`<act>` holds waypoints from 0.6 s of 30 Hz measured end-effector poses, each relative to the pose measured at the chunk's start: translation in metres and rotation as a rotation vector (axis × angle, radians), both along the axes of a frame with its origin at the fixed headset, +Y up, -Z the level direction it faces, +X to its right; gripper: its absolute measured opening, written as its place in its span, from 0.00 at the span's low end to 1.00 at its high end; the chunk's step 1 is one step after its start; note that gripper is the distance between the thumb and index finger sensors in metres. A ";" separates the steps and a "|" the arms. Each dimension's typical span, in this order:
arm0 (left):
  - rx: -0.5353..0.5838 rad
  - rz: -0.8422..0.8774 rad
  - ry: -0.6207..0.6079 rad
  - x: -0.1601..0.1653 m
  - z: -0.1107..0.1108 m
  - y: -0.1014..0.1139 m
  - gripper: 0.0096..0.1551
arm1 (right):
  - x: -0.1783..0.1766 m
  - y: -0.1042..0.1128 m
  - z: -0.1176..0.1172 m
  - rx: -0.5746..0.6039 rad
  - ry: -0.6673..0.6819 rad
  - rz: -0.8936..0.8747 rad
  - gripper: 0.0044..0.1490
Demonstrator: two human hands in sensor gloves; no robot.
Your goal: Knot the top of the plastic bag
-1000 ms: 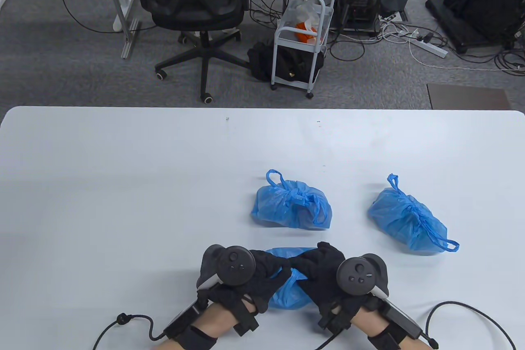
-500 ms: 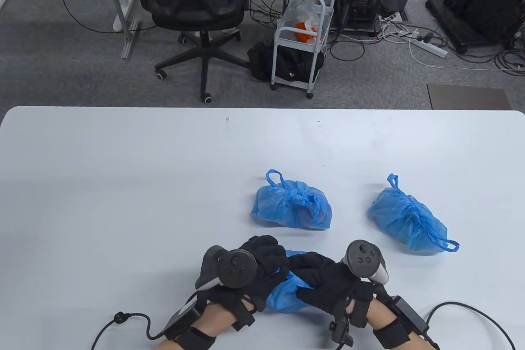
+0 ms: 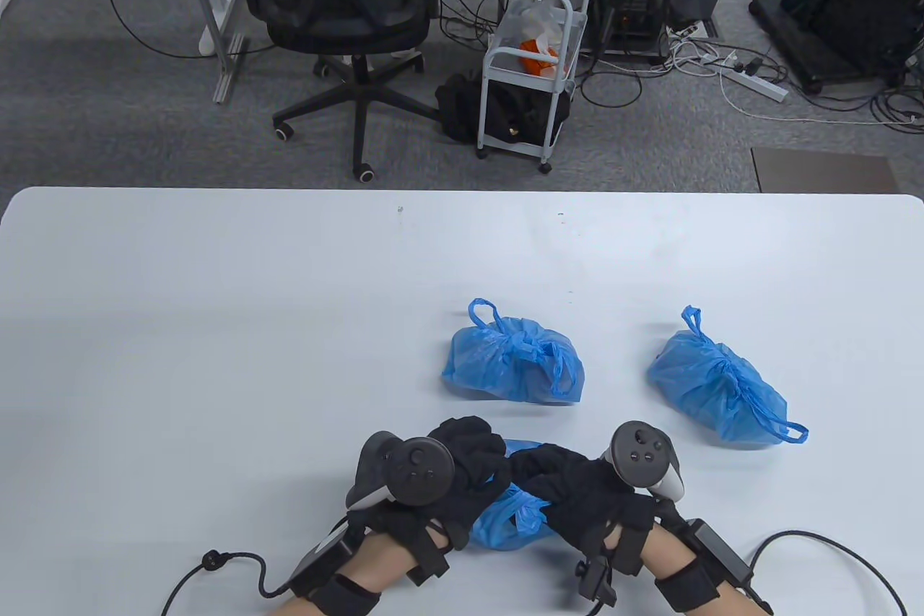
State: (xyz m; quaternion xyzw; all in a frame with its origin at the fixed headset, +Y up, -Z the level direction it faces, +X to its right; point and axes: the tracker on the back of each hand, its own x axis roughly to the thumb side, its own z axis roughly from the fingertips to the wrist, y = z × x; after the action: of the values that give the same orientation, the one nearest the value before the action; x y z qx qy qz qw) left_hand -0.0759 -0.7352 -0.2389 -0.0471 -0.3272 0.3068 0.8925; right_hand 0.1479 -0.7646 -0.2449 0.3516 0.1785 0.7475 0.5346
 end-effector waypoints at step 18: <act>0.024 -0.032 -0.044 0.008 0.012 0.004 0.22 | 0.010 0.007 0.002 0.058 -0.307 0.019 0.30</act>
State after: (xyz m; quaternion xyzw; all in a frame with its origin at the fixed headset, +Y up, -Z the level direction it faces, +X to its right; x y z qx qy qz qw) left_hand -0.0682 -0.7311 -0.2271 -0.0484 -0.3498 0.2874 0.8903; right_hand 0.1583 -0.7575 -0.2428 0.2467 0.0760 0.8024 0.5381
